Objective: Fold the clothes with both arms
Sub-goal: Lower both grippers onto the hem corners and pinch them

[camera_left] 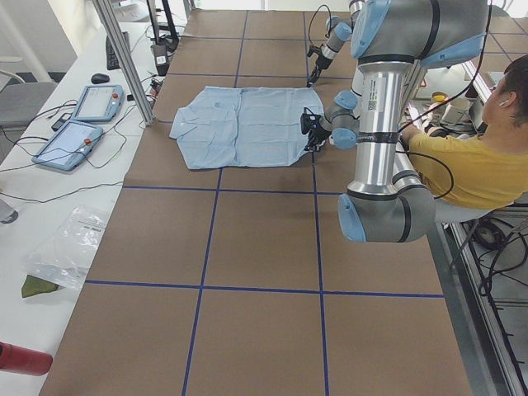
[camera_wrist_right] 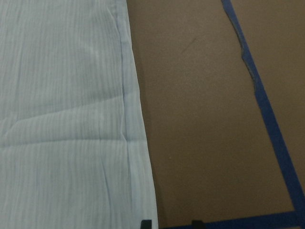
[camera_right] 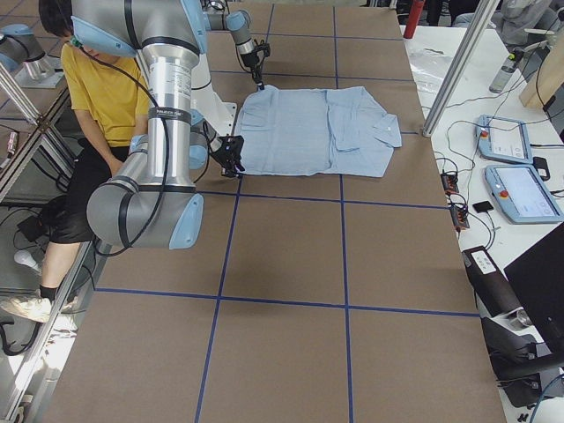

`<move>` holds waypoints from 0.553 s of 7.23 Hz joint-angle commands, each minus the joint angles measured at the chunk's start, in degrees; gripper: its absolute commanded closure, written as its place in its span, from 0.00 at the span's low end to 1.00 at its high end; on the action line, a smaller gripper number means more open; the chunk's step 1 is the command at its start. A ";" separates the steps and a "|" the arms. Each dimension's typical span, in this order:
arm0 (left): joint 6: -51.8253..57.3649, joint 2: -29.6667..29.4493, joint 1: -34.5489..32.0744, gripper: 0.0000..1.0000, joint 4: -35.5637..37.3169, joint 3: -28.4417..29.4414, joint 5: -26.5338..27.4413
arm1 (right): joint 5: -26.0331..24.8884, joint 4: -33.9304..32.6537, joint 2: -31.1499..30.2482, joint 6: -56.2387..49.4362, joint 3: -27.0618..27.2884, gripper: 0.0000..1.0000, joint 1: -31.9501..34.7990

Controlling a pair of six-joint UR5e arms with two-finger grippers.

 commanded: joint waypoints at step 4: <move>0.00 0.09 0.00 1.00 0.00 0.08 0.13 | -0.13 -2.32 2.42 -0.05 -0.09 0.67 -0.43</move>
